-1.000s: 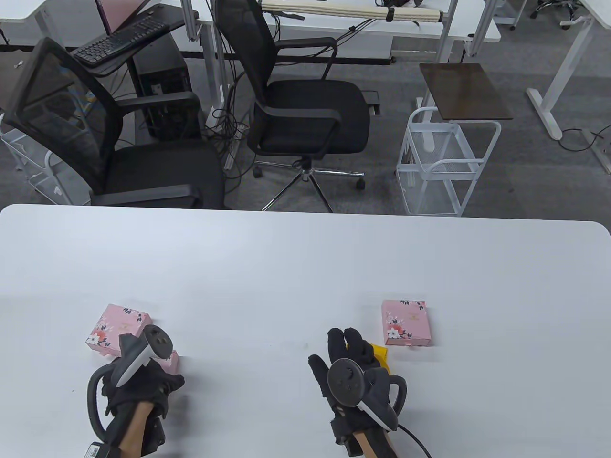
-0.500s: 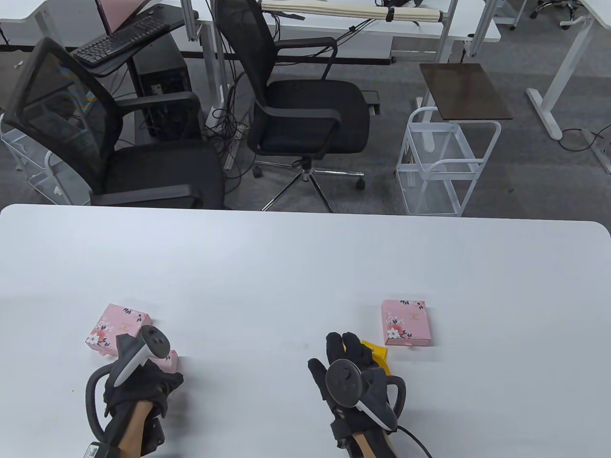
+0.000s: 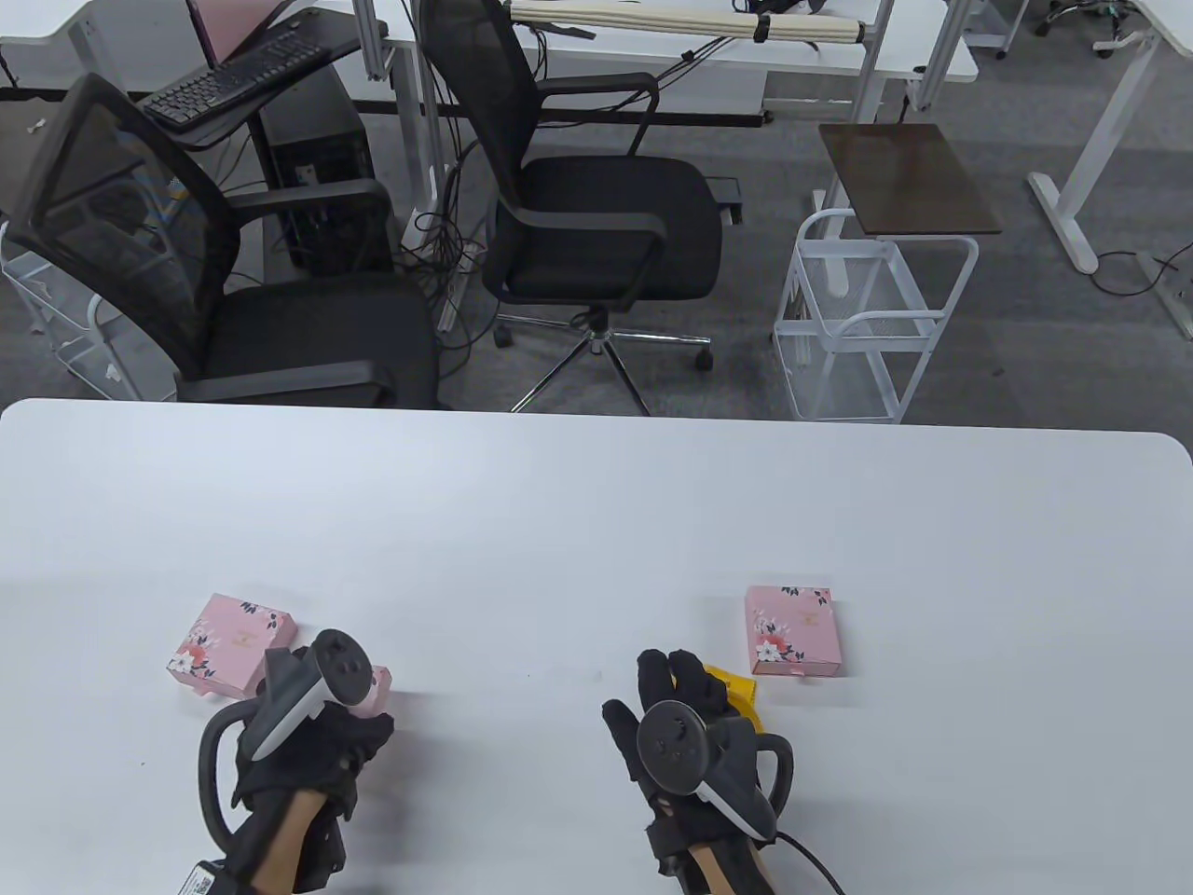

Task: Dust necklace

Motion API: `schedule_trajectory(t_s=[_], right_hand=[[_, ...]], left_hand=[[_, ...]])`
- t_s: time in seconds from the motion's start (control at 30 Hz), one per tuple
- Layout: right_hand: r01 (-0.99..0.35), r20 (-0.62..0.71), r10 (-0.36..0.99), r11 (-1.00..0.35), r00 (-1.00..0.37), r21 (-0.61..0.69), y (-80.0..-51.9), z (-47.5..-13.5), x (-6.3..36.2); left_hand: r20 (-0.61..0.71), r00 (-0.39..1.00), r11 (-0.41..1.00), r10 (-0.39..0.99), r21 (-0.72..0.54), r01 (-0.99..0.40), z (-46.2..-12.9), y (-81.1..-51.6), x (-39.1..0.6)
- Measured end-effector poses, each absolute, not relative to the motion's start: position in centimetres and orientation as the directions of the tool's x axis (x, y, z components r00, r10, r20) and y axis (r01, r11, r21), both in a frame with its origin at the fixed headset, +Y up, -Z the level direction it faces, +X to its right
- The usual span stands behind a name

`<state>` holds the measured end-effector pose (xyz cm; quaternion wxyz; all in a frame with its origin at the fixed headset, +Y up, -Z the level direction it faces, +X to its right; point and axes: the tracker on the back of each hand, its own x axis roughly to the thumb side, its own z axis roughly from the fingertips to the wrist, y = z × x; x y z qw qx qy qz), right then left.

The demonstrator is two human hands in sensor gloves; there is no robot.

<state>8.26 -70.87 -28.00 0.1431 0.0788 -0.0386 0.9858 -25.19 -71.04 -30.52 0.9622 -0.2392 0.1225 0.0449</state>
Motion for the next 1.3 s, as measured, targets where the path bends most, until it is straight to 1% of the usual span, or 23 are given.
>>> schedule_trajectory(t_s=[0.13,0.23,0.37,0.43,0.5,0.6,0.7,0.77,0.93,1.03,1.1,1.13,1.2,1.3], right_hand=[[-0.308,0.162,0.297,-0.951,-0.941,-0.044,-71.0,-28.1,8.3],[-0.314,0.159,0.303,-0.949,-0.940,-0.043,-71.0,-28.2,8.5],[-0.322,0.152,0.312,-0.946,-0.938,-0.048,-71.0,-28.3,8.8],[-0.331,0.146,0.322,-0.943,-0.935,-0.040,-71.2,-28.5,8.9],[-0.333,0.141,0.325,-0.942,-0.935,-0.038,-71.2,-28.6,9.1],[-0.354,0.128,0.347,-0.935,-0.929,-0.034,-71.3,-28.8,9.6],[-0.367,0.118,0.360,-0.929,-0.925,-0.041,-71.3,-28.8,9.9],[-0.369,0.118,0.363,-0.929,-0.924,-0.031,-71.4,-28.8,9.9],[-0.345,0.128,0.340,-0.939,-0.931,-0.013,-71.6,-28.8,9.5],[-0.337,0.134,0.332,-0.942,-0.934,-0.010,-71.6,-28.8,9.3],[-0.343,0.141,0.340,-0.939,-0.930,0.001,-71.6,-28.8,9.1],[-0.344,0.143,0.341,-0.939,-0.929,0.003,-71.6,-28.8,9.0],[-0.333,0.154,0.329,-0.943,-0.932,-0.002,-71.5,-28.7,8.8],[-0.314,0.162,0.308,-0.949,-0.937,-0.012,-71.5,-28.7,8.6]], left_hand=[[-0.154,0.988,0.893,-0.002,-0.444,-0.068,-31.4,-70.8,-21.0],[-0.104,0.994,0.881,0.029,-0.467,-0.074,-32.7,-71.1,-17.9],[-0.084,0.995,0.874,0.047,-0.480,-0.081,-34.4,-71.5,-14.9],[-0.066,0.996,0.853,0.061,-0.515,-0.087,-35.5,-72.1,-13.4],[-0.071,0.996,0.822,0.045,-0.564,-0.077,-36.3,-72.9,-12.5],[-0.077,0.997,0.821,0.018,-0.568,-0.059,-37.1,-74.1,-11.3],[-0.097,0.995,0.816,0.028,-0.573,-0.079,-37.5,-74.9,-10.6],[-0.101,0.995,0.839,0.007,-0.541,-0.061,-37.7,-75.0,-10.3],[-0.149,0.989,0.859,0.023,-0.503,-0.095,-38.0,-75.8,-10.4],[-0.128,0.990,0.869,0.051,-0.482,-0.107,-37.8,-75.9,-10.7],[-0.098,0.986,0.874,0.136,-0.456,-0.166,-37.2,-75.7,-11.6],[-0.103,0.981,0.882,0.164,-0.430,-0.193,-36.8,-75.5,-12.1],[-0.114,0.974,0.903,0.195,-0.367,-0.224,-35.9,-74.8,-13.5],[-0.097,0.970,0.910,0.222,-0.335,-0.242,-34.7,-73.7,-15.7]])
